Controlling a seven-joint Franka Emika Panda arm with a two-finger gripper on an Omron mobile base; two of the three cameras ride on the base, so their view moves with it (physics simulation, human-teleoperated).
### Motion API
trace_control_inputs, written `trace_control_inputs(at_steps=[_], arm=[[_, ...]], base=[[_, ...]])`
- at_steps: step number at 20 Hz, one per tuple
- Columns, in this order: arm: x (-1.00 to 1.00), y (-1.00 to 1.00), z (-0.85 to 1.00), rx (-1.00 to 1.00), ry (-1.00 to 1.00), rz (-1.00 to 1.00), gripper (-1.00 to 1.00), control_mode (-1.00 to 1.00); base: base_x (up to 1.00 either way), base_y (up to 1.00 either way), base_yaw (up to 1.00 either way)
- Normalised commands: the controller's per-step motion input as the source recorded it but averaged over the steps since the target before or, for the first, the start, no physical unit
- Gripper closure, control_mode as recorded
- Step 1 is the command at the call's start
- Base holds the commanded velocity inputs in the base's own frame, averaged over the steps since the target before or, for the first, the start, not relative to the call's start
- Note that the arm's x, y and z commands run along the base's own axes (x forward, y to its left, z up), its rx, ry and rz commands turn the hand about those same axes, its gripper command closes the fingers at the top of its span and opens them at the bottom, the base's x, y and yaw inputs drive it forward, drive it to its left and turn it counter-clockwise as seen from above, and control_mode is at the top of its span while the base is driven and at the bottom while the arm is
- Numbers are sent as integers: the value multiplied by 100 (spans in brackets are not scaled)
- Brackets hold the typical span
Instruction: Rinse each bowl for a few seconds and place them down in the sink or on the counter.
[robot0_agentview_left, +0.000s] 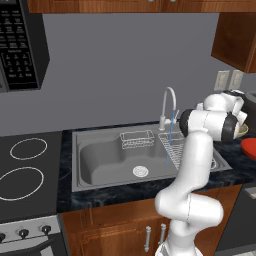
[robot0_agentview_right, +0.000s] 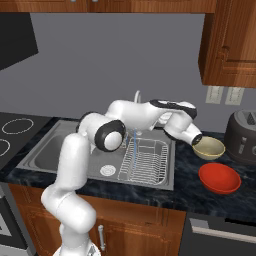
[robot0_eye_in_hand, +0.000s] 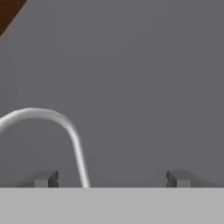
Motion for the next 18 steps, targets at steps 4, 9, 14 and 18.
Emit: trace_control_inputs(at_steps=[4, 9, 14, 18], arm=[[-72, -1, 19, 0, 0, -7, -100, -100], [-70, 2, 15, -4, 2, -10, -100, -100], [-45, 9, 26, -8, 11, -13, -100, -100], [-28, 0, 35, -4, 23, -14, -100, -100]], base=[[0, 0, 0], [0, 0, 0], [0, 0, 0], [0, 0, 0]])
